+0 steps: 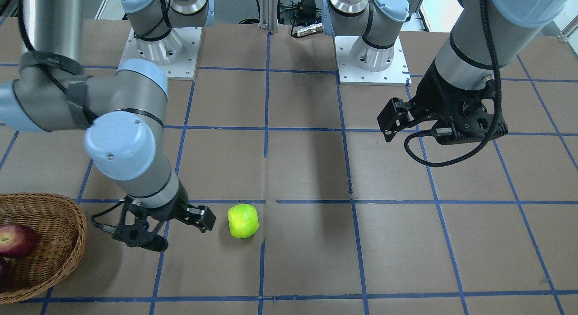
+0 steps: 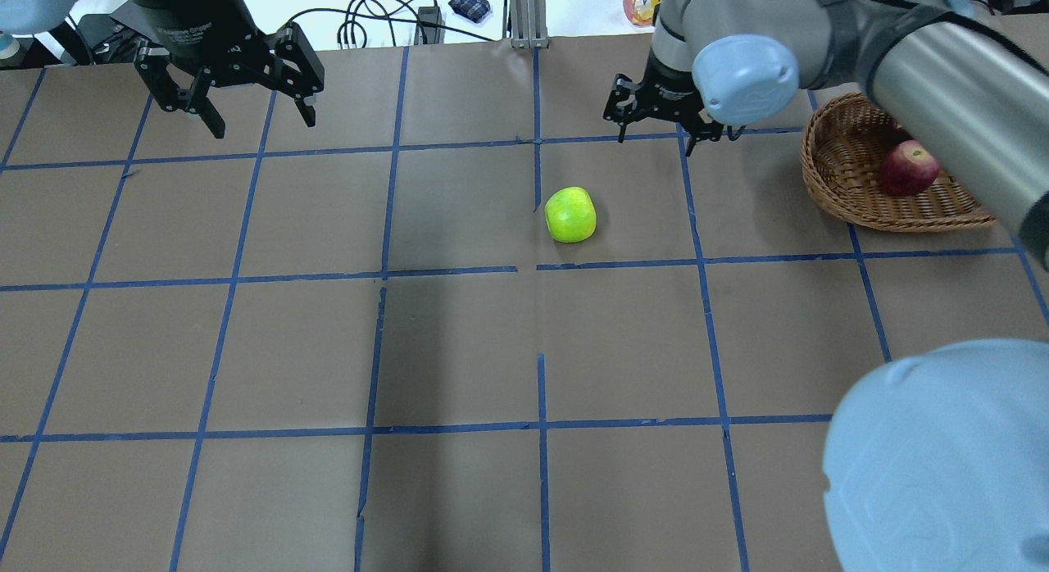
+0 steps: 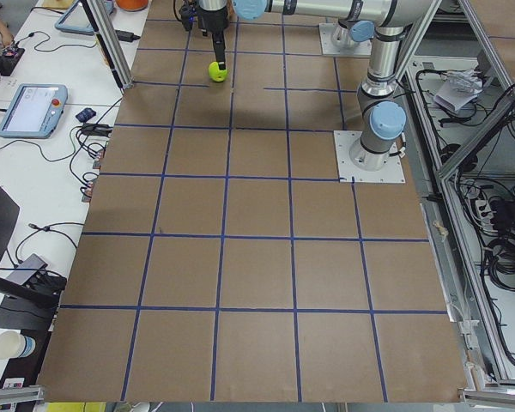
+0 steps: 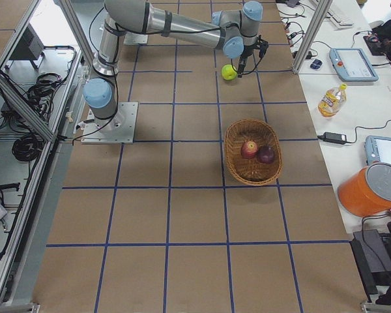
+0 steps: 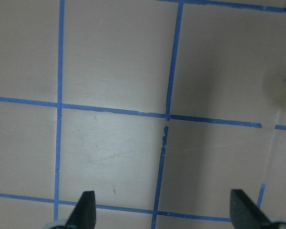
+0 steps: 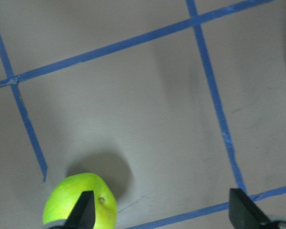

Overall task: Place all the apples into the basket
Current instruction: 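Reach the right gripper to the green apple and grasp it while the left withdraws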

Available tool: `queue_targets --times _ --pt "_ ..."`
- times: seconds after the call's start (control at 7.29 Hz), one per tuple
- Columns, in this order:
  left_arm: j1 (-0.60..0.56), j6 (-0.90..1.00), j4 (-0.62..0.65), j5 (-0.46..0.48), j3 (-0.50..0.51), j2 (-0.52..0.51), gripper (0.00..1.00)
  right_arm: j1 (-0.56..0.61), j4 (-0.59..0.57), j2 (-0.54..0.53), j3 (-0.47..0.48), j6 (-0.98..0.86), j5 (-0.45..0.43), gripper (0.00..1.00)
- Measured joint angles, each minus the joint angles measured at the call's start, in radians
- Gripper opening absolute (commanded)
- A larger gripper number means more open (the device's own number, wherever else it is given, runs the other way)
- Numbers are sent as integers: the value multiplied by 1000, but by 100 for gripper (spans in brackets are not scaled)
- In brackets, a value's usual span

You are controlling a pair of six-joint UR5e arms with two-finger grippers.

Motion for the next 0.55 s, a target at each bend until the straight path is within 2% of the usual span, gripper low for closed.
queue_targets --times 0.27,0.55 --pt "-12 -16 15 -2 -7 2 100 76 -60 53 2 7 -1 100" --pt "-13 -18 18 -3 -6 7 100 133 -74 76 7 -113 -3 100"
